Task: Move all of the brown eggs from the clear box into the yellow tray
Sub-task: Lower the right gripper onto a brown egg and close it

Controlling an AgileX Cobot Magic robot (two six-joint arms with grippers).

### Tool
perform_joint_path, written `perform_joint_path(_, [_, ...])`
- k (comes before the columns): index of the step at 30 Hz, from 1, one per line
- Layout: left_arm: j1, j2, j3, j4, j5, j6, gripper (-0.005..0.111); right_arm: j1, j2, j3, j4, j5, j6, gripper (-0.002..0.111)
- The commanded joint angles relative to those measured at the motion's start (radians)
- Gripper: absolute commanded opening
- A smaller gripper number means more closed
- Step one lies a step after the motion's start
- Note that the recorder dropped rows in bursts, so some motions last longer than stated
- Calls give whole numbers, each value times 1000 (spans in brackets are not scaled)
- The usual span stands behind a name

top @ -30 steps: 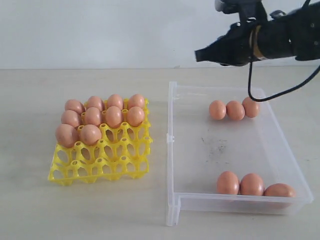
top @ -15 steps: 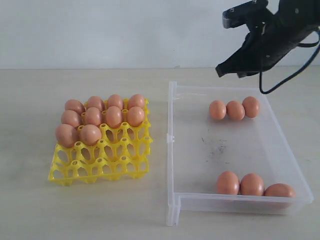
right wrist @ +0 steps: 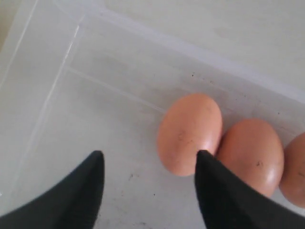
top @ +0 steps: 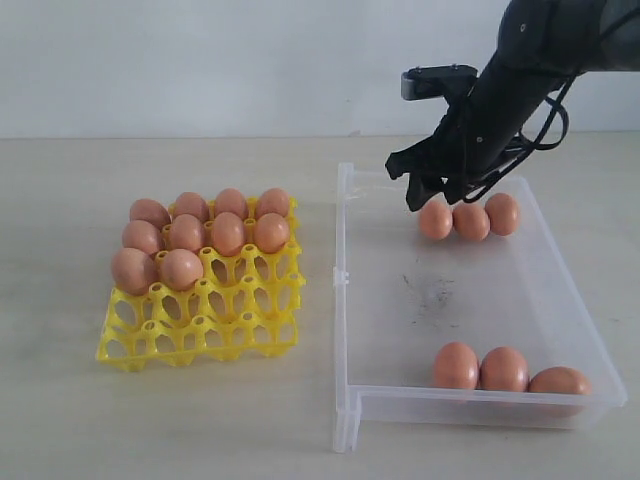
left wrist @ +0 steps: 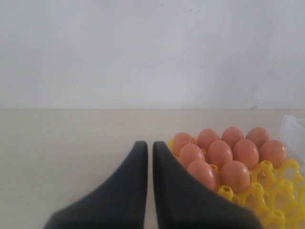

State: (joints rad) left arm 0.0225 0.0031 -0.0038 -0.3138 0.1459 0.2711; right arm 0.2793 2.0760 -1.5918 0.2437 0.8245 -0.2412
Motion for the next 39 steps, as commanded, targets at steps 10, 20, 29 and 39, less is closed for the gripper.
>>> perform_joint_path(10, [2,-3,4,-5,-14,0,4,0,66,-8,-48,-145,63,55])
perform_joint_path(20, [2,-3,4,-5,-14,0,4,0,119,-8,-65,-175,83,55])
perform_joint_path(29, [2,-3,4,-5,-14,0,4,0,149,-8,-64,-192,74,55])
perform_joint_path(39, [2,-3,4,-5,-14,0,4,0,149,-8,-73,-141,-29,55])
